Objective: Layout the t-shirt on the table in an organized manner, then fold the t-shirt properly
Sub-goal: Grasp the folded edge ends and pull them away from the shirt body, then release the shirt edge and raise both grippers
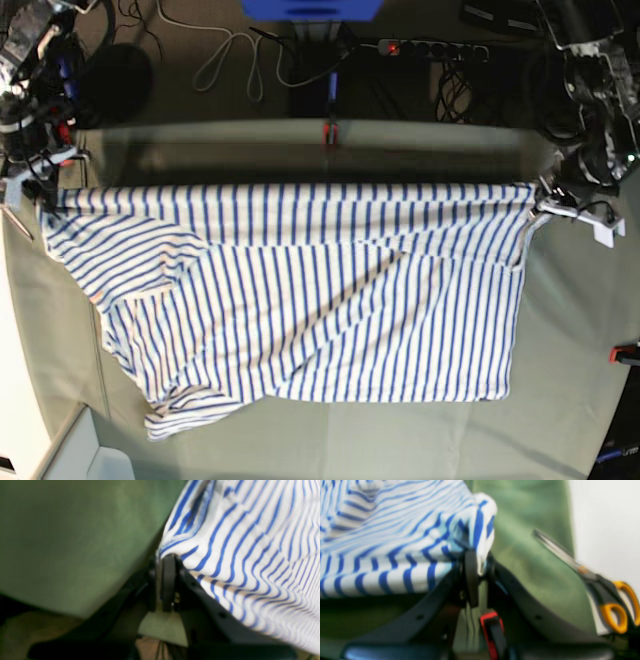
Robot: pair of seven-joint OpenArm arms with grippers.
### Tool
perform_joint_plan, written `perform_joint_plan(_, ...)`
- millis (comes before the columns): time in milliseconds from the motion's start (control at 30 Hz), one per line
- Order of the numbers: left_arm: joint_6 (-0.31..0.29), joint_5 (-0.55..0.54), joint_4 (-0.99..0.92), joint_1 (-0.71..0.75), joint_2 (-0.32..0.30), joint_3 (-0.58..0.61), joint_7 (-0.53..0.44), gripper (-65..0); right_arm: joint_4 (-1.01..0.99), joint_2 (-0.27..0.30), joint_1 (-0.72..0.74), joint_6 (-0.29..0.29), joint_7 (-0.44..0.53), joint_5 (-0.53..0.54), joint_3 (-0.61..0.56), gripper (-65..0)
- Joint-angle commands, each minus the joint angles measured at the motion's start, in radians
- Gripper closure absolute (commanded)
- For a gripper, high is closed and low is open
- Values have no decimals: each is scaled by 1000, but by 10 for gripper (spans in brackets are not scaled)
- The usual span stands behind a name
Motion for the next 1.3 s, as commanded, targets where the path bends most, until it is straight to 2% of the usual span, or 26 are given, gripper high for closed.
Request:
perform_joint_plan(0, 5, 11, 31, 3, -20, -30, -21, 0, 20, 15, -24, 1, 27, 31, 26, 0)
perform_joint_plan(167, 5, 17, 32, 20, 17, -120, -21, 0, 16, 13, -110, 1, 28, 154, 66, 0)
perform_joint_plan(300, 5, 14, 37, 45, 37, -152, -20, 0, 16, 13, -160, 1, 30, 192, 59, 0)
perform_joint_plan(600, 5, 14, 32, 105, 43, -148, -21, 0, -29, 16, -159, 1, 30, 186, 58, 0)
perform_joint_plan(667, 5, 16, 32, 105, 60, -149, -21, 0, -44, 16, -157, 1, 30, 186, 56, 0)
perform_joint_plan(1033, 5, 14, 32, 100, 77, -154, -21, -1, -42, 32, -183, 1, 30, 185, -20, 0)
perform_joint_plan(1133, 5, 13, 34, 95, 77, -154, -21, -19, -39, 32, -182, 1, 30, 185, -14, -56)
perform_joint_plan(1167, 5, 13, 35, 95, 77, -154, -18, -47, -39, 32, -183, 1, 30, 185, -14, -94)
perform_joint_plan(1267, 7, 13, 43, 100, 91, -155, -20, -190, -39, 42, -185, 1, 30, 185, -17, -207)
